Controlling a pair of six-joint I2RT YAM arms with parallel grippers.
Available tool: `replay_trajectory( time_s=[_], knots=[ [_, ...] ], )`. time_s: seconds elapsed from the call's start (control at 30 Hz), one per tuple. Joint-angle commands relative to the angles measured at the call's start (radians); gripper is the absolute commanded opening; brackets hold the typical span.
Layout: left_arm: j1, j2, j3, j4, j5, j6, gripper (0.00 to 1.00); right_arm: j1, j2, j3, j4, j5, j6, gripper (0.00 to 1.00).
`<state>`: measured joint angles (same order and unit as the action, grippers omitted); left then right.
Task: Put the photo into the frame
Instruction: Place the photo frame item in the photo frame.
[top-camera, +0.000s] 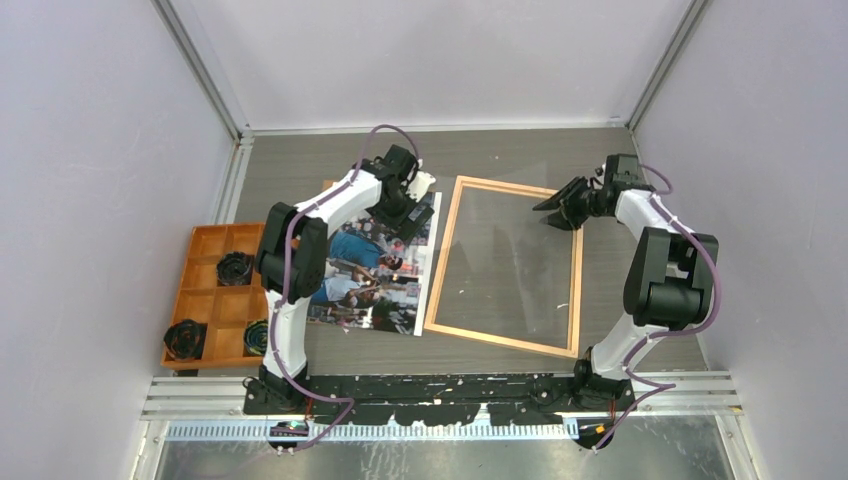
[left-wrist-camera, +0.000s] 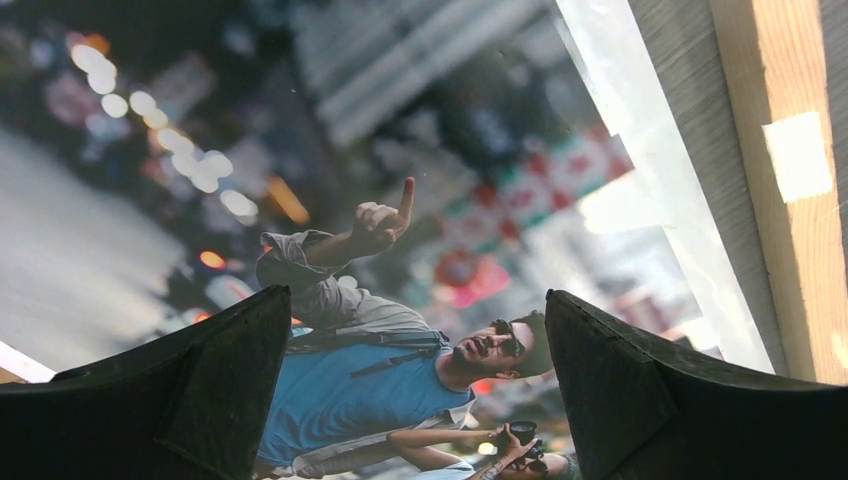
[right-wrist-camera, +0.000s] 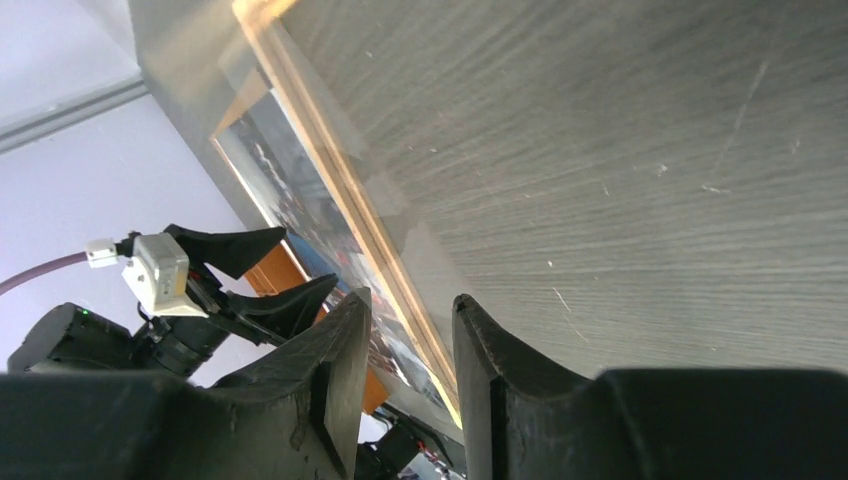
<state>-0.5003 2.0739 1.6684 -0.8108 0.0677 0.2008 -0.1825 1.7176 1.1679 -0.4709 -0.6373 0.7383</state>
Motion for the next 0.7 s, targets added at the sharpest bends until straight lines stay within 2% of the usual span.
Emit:
replay_trajectory(
  time_s=[0.0,0.43,0.67],
  knots=[
    [-0.003,0.005,-0.004,0.029,-0.006,0.017,1.00,0.005,-0.022,-0.055,0.066,-0.046,0.024,0.41],
    [-0.007,0.037,-0.013,0.049,-0.030,0.027,1.00,0.005,-0.018,-0.225,0.149,-0.012,0.029,0.44],
    [-0.018,0.041,-0.022,0.053,-0.042,0.033,1.00,0.012,-0.018,-0.295,0.153,0.063,0.008,0.55]
  ],
)
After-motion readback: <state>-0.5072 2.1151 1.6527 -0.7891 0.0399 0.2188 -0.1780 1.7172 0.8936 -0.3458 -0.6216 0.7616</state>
